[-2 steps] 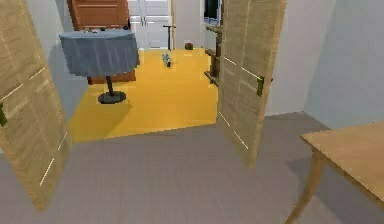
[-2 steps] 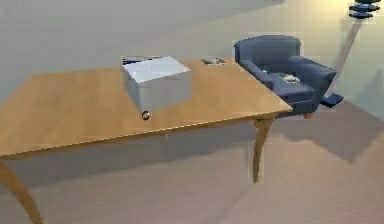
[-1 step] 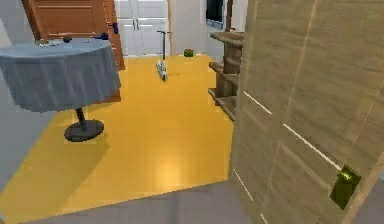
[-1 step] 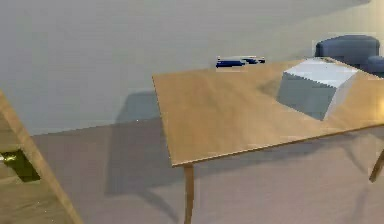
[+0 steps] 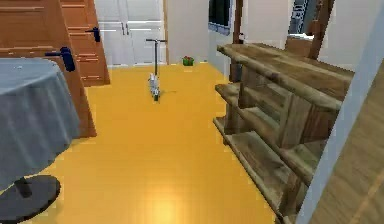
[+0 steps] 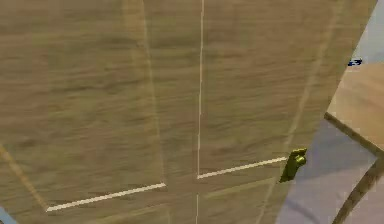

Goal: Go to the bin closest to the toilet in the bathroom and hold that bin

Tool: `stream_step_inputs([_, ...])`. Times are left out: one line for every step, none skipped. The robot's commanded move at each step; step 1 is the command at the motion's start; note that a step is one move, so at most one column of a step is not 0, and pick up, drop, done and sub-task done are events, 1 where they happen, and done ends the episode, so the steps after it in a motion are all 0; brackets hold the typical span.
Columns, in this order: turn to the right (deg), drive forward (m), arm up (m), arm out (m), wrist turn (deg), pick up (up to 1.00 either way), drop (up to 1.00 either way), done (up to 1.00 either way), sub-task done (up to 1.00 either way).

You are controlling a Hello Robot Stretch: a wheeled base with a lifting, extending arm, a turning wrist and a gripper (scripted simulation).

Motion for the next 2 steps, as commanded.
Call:
stream_step_inputs([0.0, 1.0, 0.0, 0.0, 0.0, 0.0, 0.0, 0.0, 0.0])
stream_step_inputs([-3.0, 0.0, 0.0, 0.0, 0.0, 0.0, 0.0, 0.0, 0.0])
